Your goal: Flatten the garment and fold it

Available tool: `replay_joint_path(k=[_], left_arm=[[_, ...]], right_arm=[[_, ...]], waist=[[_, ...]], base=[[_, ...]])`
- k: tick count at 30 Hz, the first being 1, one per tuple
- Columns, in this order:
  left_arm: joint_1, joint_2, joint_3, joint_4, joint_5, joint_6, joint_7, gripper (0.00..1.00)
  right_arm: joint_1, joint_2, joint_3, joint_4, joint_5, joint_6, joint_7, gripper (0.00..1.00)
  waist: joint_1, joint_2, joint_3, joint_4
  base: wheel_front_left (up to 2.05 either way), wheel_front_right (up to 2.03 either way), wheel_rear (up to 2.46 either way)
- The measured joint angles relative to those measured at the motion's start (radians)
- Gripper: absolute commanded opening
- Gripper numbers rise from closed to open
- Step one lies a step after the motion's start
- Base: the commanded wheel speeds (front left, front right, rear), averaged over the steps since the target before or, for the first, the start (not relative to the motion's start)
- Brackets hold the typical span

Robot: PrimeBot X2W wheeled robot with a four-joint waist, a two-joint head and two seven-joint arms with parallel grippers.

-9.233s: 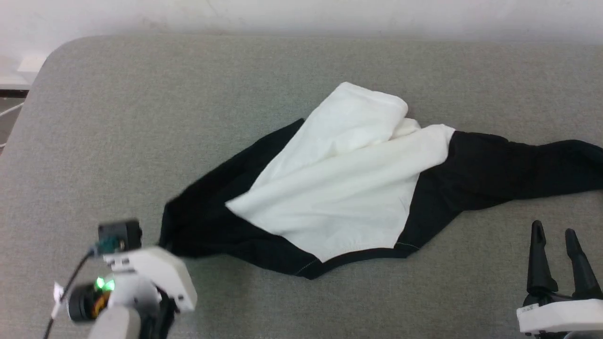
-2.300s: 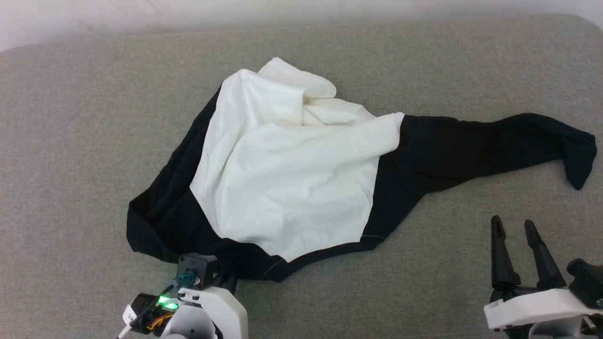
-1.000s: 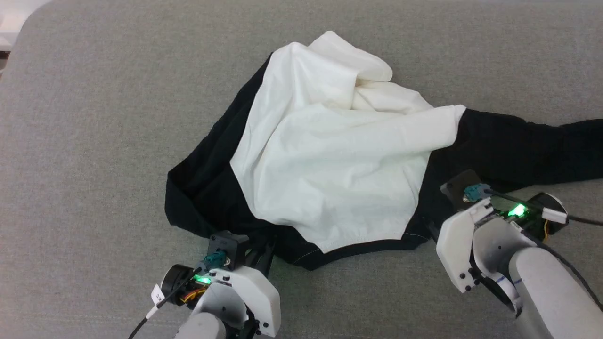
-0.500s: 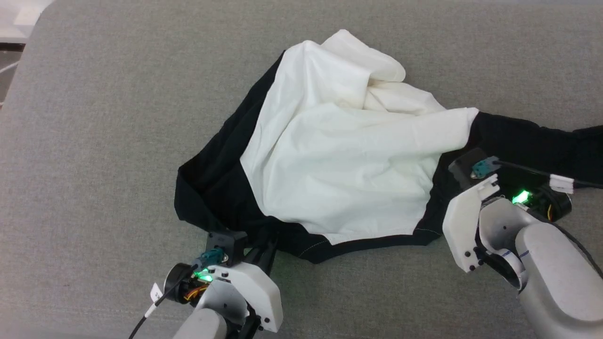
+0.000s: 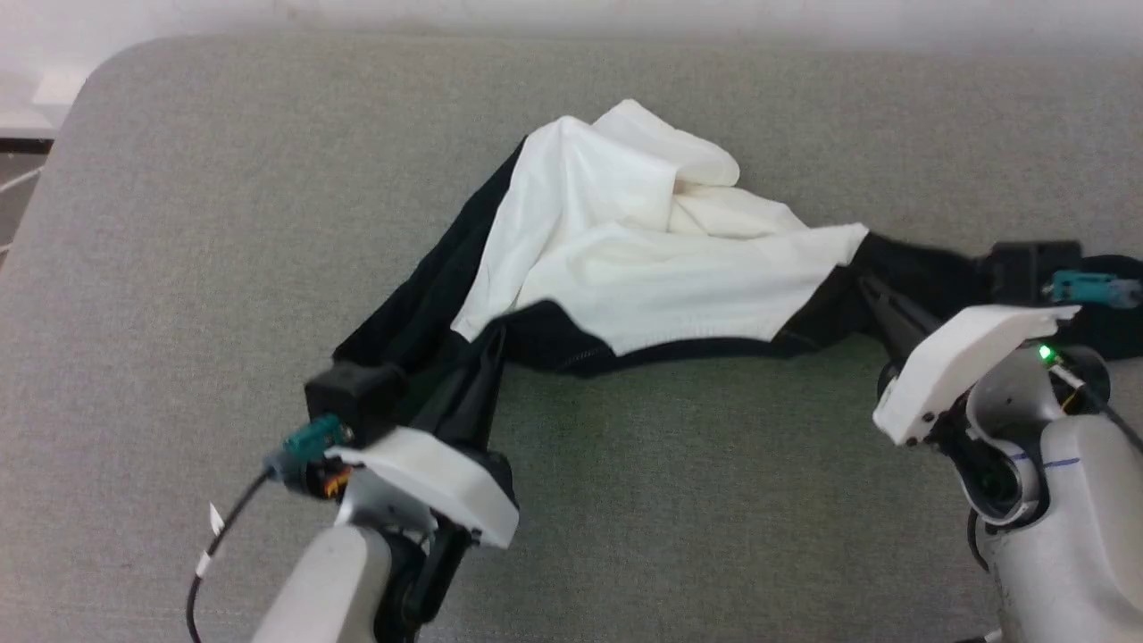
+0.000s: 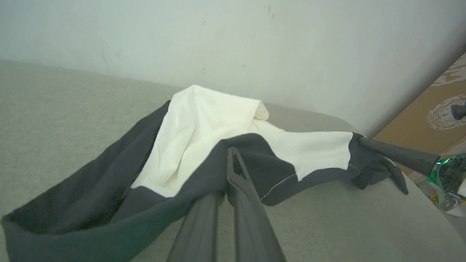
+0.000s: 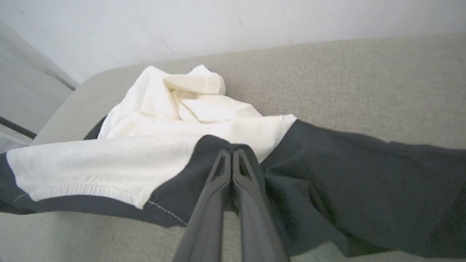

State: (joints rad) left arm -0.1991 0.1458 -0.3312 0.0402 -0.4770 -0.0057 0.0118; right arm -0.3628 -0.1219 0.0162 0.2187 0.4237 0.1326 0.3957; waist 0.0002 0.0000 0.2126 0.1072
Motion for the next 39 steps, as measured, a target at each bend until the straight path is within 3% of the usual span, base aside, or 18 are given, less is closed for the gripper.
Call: replay_joint_path(k=[9, 18, 27, 39], left_arm=[[-0.203, 0.037, 0.013, -0.132, -0.026, -0.031, 0.118, 0.0], [-0.487, 0.115, 0.006, -0.028, 0.004, -0.077, 0.232, 0.0], [-0.668, 0.148, -0.053, 0.108, 0.036, -0.108, 0.276, 0.0], [-0.858, 0.153, -0.038, 0.284, 0.058, -0.107, 0.237, 0.0]], right_arm=[[-0.087, 0.032, -0.032, -0.202, 0.026, -0.001, -0.018, 0.0], [-0.258, 0.012, 0.004, -0.248, -0.028, -0.001, 0.018, 0.0], [-0.429, 0.004, 0.025, -0.13, -0.065, -0.001, 0.014, 0.0], [-0.706, 0.016, 0.03, 0.131, -0.171, -0.001, -0.03, 0.0]], waist=[[-0.0001, 0.0, -0.079, -0.021], [-0.0002, 0.0, -0.131, -0.056], [-0.0001, 0.0, -0.153, -0.08], [-0.0002, 0.0, -0.15, -0.106]], base=[[0.0, 0.0, 0.0], [0.0, 0.0, 0.0], [0.0, 0.0, 0.0], [0.0, 0.0, 0.0]])
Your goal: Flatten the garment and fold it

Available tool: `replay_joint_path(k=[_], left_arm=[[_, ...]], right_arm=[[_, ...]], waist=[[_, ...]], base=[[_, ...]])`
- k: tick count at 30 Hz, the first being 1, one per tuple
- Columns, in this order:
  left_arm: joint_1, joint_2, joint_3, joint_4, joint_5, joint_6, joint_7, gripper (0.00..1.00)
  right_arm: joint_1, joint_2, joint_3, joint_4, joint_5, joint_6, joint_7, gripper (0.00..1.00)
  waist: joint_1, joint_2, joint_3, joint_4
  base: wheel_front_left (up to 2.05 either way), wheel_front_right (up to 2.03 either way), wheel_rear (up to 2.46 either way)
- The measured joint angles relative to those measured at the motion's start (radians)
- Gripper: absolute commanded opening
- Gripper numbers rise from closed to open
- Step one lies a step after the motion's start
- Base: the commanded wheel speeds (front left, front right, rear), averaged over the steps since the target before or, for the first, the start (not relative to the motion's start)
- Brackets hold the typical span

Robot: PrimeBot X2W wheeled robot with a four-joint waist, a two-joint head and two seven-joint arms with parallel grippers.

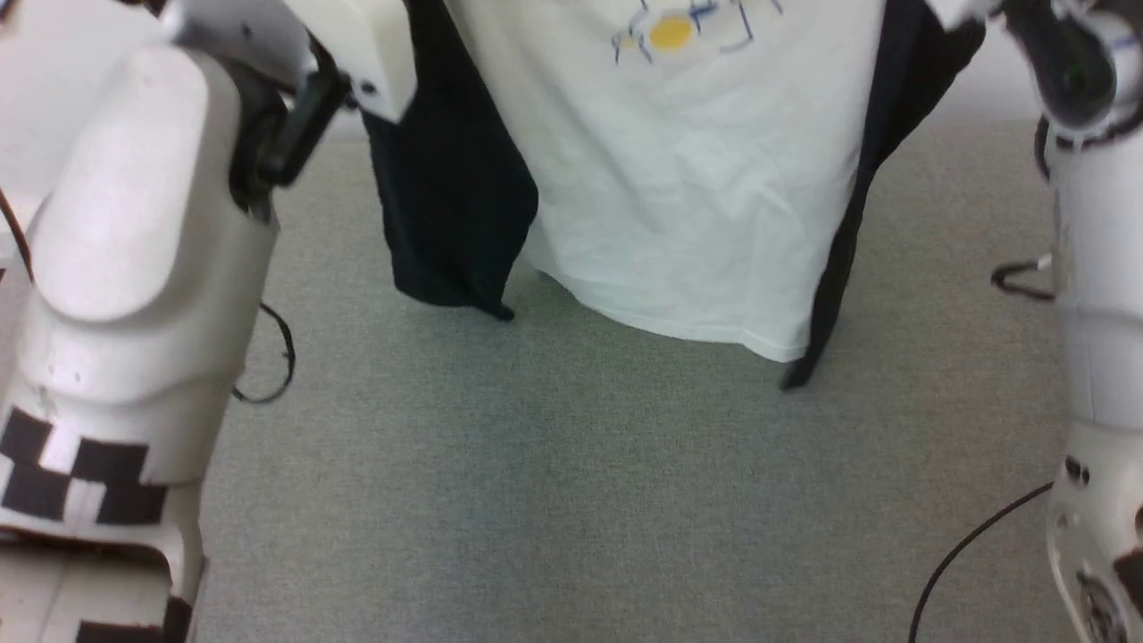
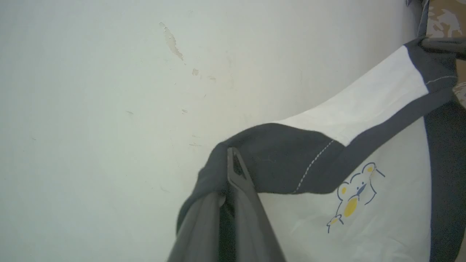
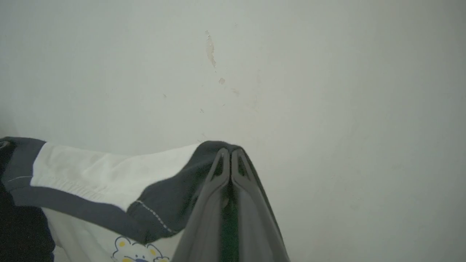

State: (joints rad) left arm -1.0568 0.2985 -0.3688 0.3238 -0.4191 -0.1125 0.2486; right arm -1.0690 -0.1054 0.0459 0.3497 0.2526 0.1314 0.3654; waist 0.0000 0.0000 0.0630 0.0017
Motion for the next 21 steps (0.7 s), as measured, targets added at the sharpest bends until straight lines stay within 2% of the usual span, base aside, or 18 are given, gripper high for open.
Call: replay_joint_path(k=[3, 6, 12, 18, 21], left_arm=[[-0.055, 0.005, -0.001, 0.047, 0.017, 0.001, -0.009, 0.0], [-0.119, 0.002, 0.013, 0.094, 0.029, 0.025, -0.036, 0.0], [-0.254, -0.03, 0.031, 0.18, 0.041, 0.053, -0.095, 0.0], [-0.403, -0.057, 0.054, 0.244, 0.044, 0.08, -0.166, 0.0], [-0.467, -0.06, 0.071, 0.273, 0.045, 0.099, -0.204, 0.0]], right_arm=[[-0.076, 0.012, 0.006, 0.073, -0.039, 0.0, -0.016, 0.0], [-0.154, 0.027, -0.006, 0.15, -0.071, 0.0, -0.041, 0.0], [-0.299, 0.047, -0.045, 0.277, -0.161, 0.0, -0.109, 0.0], [-0.458, 0.053, -0.091, 0.359, -0.268, 0.0, -0.194, 0.0], [-0.522, 0.054, -0.087, 0.402, -0.269, 0.0, -0.226, 0.0]], waist=[[0.0001, 0.0, 0.02, -0.007], [0.0001, 0.0, 0.044, -0.015], [0.0002, 0.0, 0.104, -0.03], [0.0002, 0.0, 0.179, -0.047], [0.0003, 0.0, 0.22, -0.058]], base=[[0.0, 0.0, 0.0], [0.0, 0.0, 0.0], [0.0, 0.0, 0.0], [0.0, 0.0, 0.0], [0.0, 0.0, 0.0]])
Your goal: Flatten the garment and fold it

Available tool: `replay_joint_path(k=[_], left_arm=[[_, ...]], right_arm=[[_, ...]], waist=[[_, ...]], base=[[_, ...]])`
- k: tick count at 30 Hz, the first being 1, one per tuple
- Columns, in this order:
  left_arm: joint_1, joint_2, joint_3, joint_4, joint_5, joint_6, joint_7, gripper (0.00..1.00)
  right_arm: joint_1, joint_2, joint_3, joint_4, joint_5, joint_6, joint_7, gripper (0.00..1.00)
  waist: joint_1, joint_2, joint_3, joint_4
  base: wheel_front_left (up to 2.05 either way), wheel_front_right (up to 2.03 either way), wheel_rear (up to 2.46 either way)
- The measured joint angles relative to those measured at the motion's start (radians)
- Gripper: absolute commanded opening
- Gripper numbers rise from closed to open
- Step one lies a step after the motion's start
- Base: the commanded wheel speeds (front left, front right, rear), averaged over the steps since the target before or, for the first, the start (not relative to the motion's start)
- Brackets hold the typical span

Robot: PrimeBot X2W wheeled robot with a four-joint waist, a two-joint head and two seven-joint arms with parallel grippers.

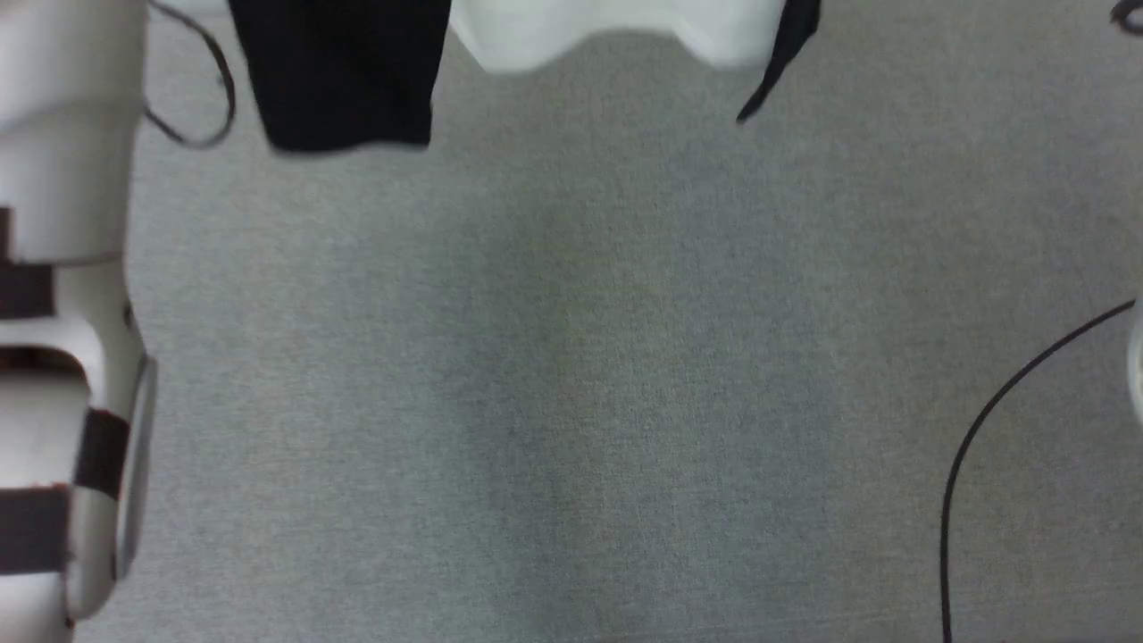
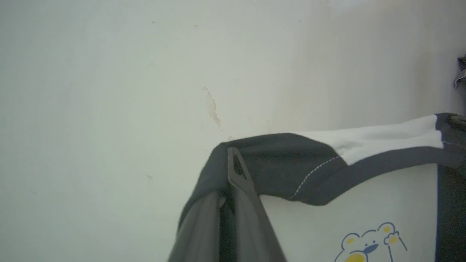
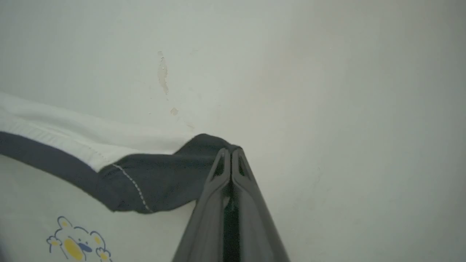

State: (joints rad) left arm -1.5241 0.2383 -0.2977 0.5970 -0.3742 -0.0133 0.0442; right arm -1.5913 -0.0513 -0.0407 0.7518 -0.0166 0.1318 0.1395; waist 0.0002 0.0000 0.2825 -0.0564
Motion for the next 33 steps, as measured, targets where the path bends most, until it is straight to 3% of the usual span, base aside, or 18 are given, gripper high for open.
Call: replay_joint_path(k=[10, 26, 33], left_arm=[[-0.163, -0.018, 0.026, 0.07, 0.004, 0.014, -0.127, 0.0], [-0.255, -0.015, 0.052, 0.114, -0.006, 0.012, -0.27, 0.0], [-0.252, -0.013, 0.028, 0.137, -0.011, -0.04, -0.277, 0.0]], right_arm=[[-0.163, 0.004, -0.058, 0.07, -0.074, 0.001, -0.109, 0.0], [-0.253, 0.007, -0.129, 0.064, -0.263, 0.001, -0.251, 0.0], [-0.247, 0.003, -0.08, 0.095, -0.27, 0.001, -0.283, 0.0]], waist=[[0.0, 0.0, 0.154, -0.028], [-0.0001, 0.0, 0.405, -0.023], [0.0, 0.0, 0.48, 0.005]], base=[[0.0, 0.0, 0.0], [0.0, 0.0, 0.0], [0.0, 0.0, 0.0]])
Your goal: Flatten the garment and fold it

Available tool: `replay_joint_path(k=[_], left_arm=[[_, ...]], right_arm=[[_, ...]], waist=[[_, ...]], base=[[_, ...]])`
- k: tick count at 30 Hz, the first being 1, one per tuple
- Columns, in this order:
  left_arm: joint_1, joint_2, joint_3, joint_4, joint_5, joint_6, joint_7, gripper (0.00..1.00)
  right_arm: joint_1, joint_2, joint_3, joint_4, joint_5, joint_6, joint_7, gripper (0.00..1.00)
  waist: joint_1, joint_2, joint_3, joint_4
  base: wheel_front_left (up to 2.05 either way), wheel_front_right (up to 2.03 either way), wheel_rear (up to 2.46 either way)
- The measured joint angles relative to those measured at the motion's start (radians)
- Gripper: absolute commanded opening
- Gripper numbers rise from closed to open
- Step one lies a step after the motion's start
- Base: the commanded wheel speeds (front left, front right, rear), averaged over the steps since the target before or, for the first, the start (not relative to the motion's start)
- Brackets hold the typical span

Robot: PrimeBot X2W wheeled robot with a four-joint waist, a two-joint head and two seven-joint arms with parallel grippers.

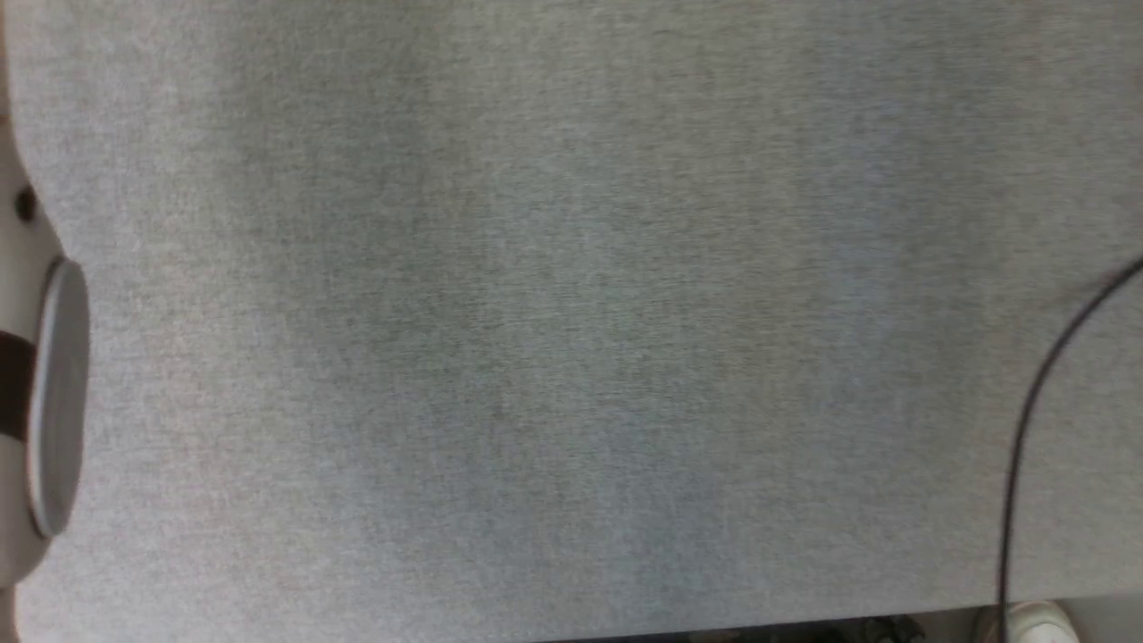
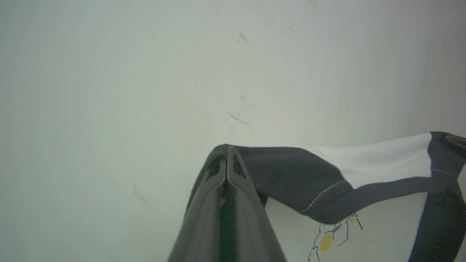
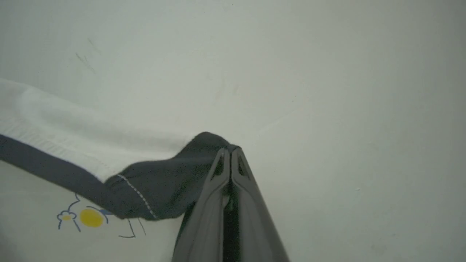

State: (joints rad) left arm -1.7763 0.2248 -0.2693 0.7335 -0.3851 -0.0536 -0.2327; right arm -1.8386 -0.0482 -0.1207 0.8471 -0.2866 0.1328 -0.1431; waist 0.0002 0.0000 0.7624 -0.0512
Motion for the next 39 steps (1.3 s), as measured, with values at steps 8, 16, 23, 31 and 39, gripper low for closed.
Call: replay_joint_path(k=[8, 16, 23, 31, 39], left_arm=[[0.112, 0.024, -0.015, -0.017, -0.061, -0.049, 0.039, 0.0], [0.296, 0.037, -0.074, -0.119, -0.124, -0.068, 0.094, 0.0], [0.497, 0.042, -0.087, -0.281, -0.197, -0.069, 0.1, 0.0], [0.762, 0.063, -0.138, -0.415, -0.205, -0.039, 0.124, 0.0], [0.992, 0.063, -0.193, -0.517, -0.177, 0.008, 0.081, 0.0]], right_arm=[[0.074, 0.0, 0.098, 0.051, 0.064, 0.0, -0.016, 0.0], [0.2, -0.037, 0.239, 0.038, 0.212, 0.0, -0.021, 0.0], [0.364, -0.089, 0.35, -0.115, 0.388, 0.0, 0.003, 0.0], [0.636, -0.146, 0.392, -0.365, 0.516, 0.0, 0.081, 0.0], [0.962, -0.187, 0.316, -0.62, 0.57, 0.0, 0.159, 0.0]], waist=[[-0.0004, 0.0, -0.003, 0.031], [-0.0003, 0.0, -0.042, 0.048], [-0.0004, 0.0, -0.095, 0.056], [-0.0004, 0.0, -0.176, 0.057], [-0.0004, 0.0, -0.271, 0.066]], base=[[0.0, 0.0, 0.0], [0.0, 0.0, 0.0], [0.0, 0.0, 0.0], [0.0, 0.0, 0.0], [0.0, 0.0, 0.0]])
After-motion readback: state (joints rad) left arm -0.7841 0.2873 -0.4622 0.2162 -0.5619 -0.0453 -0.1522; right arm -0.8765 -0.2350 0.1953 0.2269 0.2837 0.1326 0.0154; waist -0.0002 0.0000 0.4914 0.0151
